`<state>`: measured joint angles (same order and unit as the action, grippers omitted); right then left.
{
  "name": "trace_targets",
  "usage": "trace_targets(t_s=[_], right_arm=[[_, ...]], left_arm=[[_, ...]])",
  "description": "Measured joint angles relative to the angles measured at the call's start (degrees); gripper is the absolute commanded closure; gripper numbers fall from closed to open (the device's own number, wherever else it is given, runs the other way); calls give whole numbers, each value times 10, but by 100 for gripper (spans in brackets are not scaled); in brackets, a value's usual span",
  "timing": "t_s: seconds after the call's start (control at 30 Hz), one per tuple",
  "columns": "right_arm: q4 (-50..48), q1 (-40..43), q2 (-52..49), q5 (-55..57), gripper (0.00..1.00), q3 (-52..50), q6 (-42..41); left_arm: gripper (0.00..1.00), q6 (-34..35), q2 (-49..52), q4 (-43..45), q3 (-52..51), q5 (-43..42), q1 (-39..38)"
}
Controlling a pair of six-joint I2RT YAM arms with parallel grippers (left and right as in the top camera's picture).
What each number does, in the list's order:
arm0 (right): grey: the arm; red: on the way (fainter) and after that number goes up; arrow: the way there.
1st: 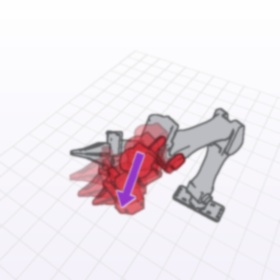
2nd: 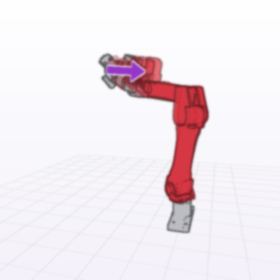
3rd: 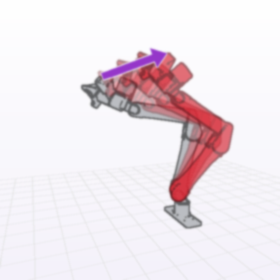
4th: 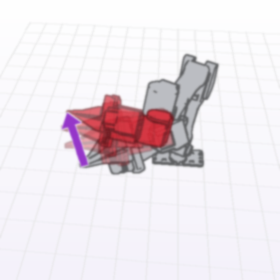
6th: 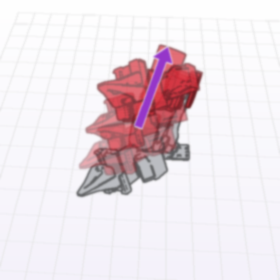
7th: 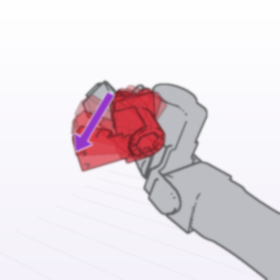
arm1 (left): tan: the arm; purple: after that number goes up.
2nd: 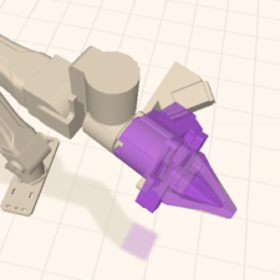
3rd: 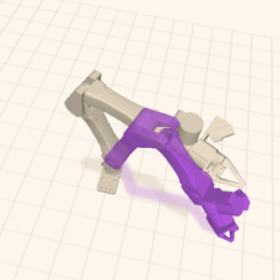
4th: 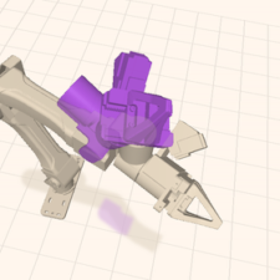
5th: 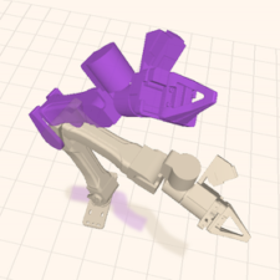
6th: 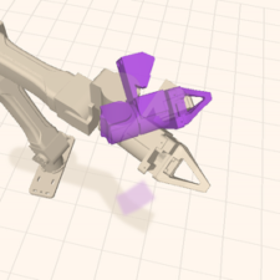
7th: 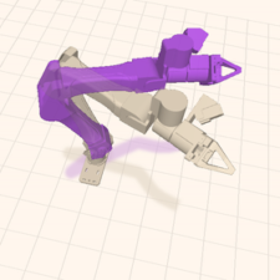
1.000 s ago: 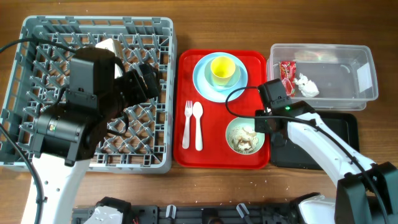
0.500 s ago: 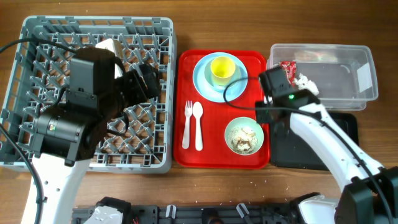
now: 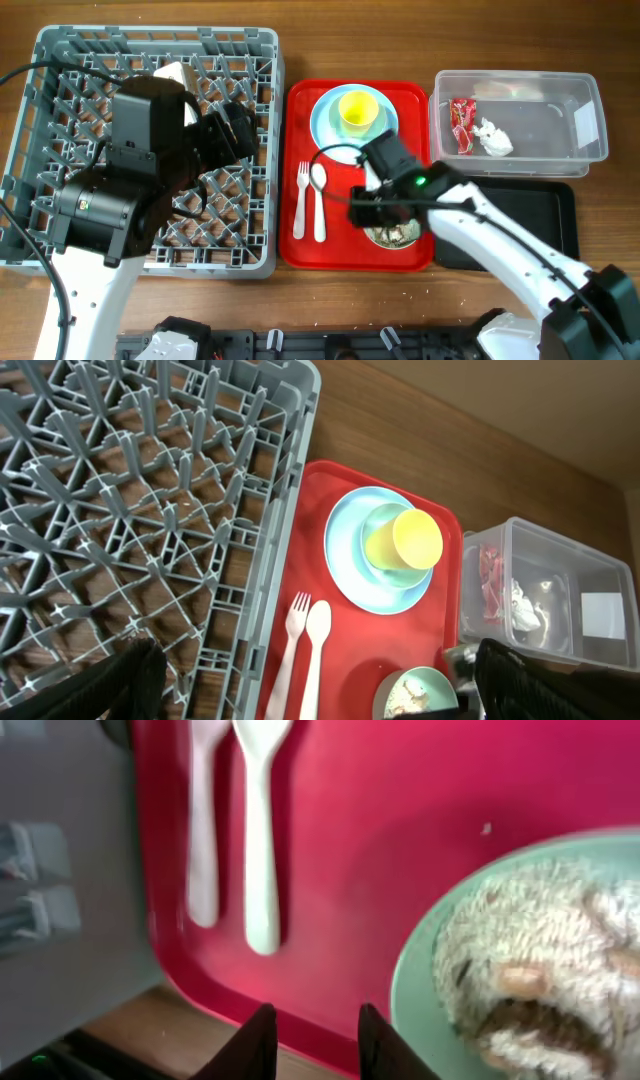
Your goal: Sort waste into correct bins and load items into the dishwasher rack
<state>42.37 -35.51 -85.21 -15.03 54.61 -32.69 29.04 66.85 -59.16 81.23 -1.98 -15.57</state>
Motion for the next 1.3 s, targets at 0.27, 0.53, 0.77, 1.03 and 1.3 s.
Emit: trace_targets(t_s=[0.27, 0.53, 0.77, 1.03, 1.3], right_arm=[[-5, -86, 0, 143, 66, -2, -52], [5, -86, 0, 108, 78, -2, -12], [60, -86, 0, 76, 87, -15, 5], [53, -86, 0, 108, 87, -80, -23], [33, -86, 0, 174, 92, -81, -31]], left_arm=[[0, 0, 0, 0, 0, 0, 0], [0, 0, 0, 0, 0, 0, 0], [0, 0, 0, 0, 0, 0, 0], [0, 0, 0, 0, 0, 0, 0], [0, 0, 0, 0, 0, 0, 0]])
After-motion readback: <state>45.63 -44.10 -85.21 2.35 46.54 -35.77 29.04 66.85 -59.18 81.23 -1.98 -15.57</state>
